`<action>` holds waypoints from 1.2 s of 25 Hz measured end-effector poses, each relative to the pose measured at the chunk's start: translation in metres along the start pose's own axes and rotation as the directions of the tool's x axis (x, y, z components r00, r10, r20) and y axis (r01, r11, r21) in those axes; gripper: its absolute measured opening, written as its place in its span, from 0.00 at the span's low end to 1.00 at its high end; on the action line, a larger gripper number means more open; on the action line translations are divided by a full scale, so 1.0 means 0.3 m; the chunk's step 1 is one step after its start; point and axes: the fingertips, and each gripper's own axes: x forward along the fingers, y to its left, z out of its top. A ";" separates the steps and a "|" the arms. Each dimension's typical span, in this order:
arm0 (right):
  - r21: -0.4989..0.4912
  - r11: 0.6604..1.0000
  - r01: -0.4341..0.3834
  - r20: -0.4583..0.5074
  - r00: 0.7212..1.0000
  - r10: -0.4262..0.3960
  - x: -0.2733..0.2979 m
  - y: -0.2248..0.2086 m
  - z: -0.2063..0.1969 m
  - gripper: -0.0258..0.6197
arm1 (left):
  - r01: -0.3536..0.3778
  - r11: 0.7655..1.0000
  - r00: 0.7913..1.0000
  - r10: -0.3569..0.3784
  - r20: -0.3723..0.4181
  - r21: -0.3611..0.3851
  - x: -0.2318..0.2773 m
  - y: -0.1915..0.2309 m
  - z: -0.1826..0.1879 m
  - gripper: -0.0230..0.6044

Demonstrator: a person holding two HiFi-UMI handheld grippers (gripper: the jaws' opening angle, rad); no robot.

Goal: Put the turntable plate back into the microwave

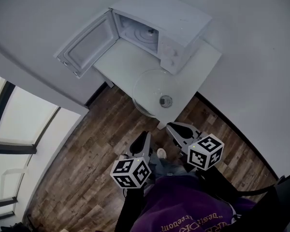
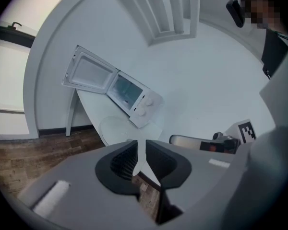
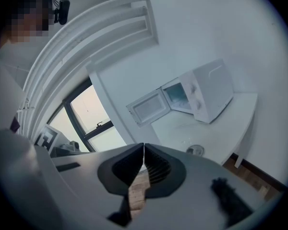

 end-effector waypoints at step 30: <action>0.219 0.874 0.434 -0.420 0.850 -0.318 0.227 -0.833 -0.117 0.25 | 0.070 0.974 0.785 -0.188 -0.590 -0.217 0.547 0.465 -0.082 0.44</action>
